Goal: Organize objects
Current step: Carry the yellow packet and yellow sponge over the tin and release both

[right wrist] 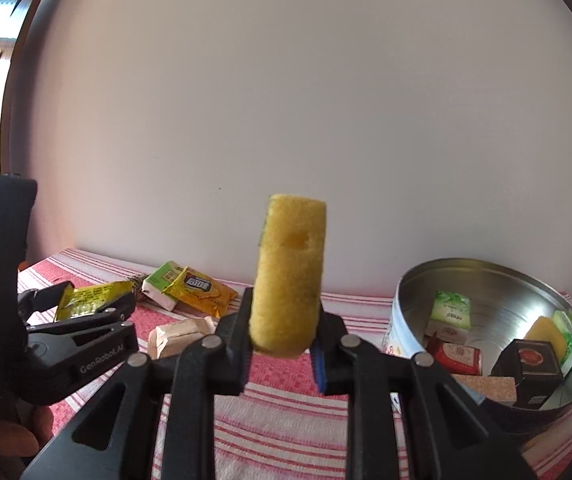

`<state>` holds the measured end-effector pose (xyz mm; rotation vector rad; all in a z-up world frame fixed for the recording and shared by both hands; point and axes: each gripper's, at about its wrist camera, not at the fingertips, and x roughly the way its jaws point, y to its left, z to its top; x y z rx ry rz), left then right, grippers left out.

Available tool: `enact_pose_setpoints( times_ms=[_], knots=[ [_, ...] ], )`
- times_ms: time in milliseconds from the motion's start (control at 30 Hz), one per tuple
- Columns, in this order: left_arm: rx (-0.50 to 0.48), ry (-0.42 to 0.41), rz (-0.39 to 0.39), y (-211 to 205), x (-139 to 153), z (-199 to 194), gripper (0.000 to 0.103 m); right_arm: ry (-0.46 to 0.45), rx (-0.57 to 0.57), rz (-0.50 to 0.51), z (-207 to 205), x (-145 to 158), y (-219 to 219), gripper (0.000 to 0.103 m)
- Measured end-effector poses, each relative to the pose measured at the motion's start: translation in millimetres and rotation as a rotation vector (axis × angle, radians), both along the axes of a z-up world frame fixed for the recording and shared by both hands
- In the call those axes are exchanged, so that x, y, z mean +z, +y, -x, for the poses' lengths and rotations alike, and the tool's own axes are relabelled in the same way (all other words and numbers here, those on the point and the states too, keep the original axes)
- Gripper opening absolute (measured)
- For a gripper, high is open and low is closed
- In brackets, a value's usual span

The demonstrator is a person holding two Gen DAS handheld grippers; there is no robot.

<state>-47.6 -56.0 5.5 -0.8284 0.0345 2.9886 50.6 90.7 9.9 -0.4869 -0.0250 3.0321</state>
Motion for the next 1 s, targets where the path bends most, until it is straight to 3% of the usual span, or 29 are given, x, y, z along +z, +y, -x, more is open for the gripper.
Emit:
enact_pose_setpoints(
  times_ms=[300,600,767,1000],
  knots=[
    [-0.015,0.043,0.025,5,4,-27,0.073,0.004,-0.016,0.014,-47,5,7,0.024],
    [-0.031,0.071,0.030,25,8,-56,0.073,0.002,-0.021,0.024,-58,12,19,0.024],
    [-0.048,0.034,-0.016,31,6,-59,0.073,0.037,-0.042,0.002,-66,15,31,0.024],
    [-0.079,0.041,-0.006,53,9,-63,0.073,0.045,-0.050,0.007,-69,13,50,0.024]
  ],
)
